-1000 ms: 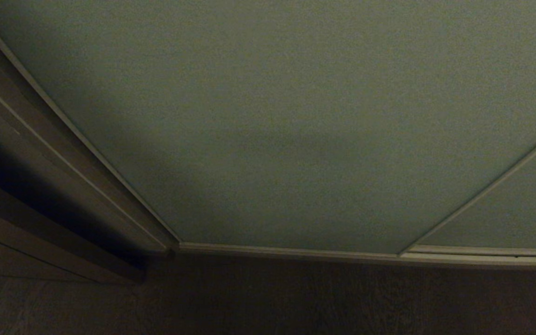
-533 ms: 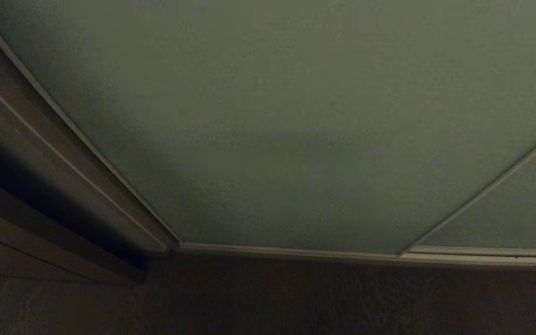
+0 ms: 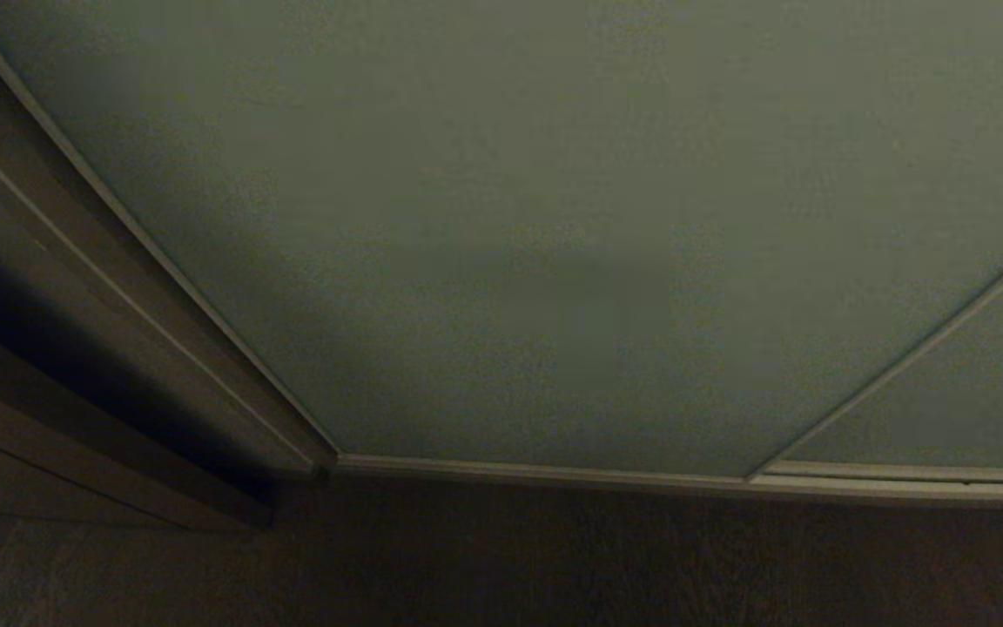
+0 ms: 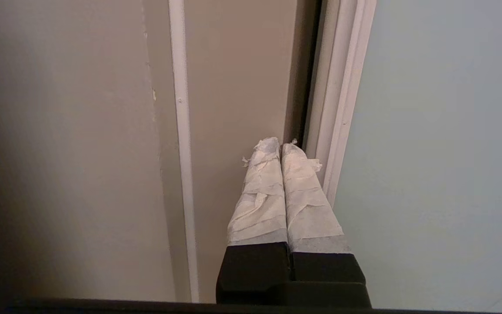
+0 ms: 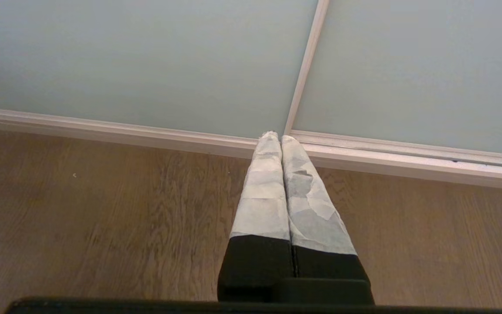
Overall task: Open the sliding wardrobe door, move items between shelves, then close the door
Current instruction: Open the door
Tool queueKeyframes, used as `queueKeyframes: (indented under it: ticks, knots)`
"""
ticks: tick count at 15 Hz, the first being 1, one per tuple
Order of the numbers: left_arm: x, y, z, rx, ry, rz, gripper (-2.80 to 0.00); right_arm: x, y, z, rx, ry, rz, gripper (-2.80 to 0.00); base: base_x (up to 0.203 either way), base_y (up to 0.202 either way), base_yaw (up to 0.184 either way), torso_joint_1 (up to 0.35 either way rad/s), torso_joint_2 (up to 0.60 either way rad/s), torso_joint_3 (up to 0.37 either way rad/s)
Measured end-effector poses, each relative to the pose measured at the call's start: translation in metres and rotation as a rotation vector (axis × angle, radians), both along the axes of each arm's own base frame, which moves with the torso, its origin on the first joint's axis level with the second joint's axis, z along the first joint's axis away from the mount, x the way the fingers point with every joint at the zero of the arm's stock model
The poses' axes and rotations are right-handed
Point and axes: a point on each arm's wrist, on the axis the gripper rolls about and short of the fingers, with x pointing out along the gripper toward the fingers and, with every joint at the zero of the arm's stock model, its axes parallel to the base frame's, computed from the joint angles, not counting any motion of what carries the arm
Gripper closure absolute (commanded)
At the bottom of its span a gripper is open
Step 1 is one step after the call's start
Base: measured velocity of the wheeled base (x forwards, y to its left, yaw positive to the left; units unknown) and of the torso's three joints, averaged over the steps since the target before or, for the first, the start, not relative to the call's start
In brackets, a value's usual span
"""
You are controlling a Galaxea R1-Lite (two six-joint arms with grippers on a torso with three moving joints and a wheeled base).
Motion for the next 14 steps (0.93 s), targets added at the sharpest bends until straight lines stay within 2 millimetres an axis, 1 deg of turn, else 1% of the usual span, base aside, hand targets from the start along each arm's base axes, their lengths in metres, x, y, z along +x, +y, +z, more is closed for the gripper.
queueKeyframes:
  ticks: [5,9,12,14]
  knots:
    - [0.000,-0.006,-0.008,-0.003,0.051,-0.037,0.00,0.000,0.000,0.000,0.000,0.000,0.000,0.00,0.000,0.000,0.000,0.000,0.00,0.000]
    - [-0.001,-0.010,-0.010,0.000,0.060,-0.055,0.00,0.000,0.000,0.000,0.000,0.000,0.000,0.00,0.000,0.000,0.000,0.000,0.00,0.000]
    - [-0.007,-0.013,-0.009,0.004,0.059,-0.077,0.00,0.000,0.000,0.000,0.000,0.000,0.000,0.00,0.000,0.000,0.000,0.000,0.00,0.000]
    - [-0.015,-0.014,-0.007,0.004,0.047,-0.073,0.00,0.000,0.000,0.000,0.000,0.000,0.001,0.00,0.000,0.000,0.000,0.000,0.00,0.000]
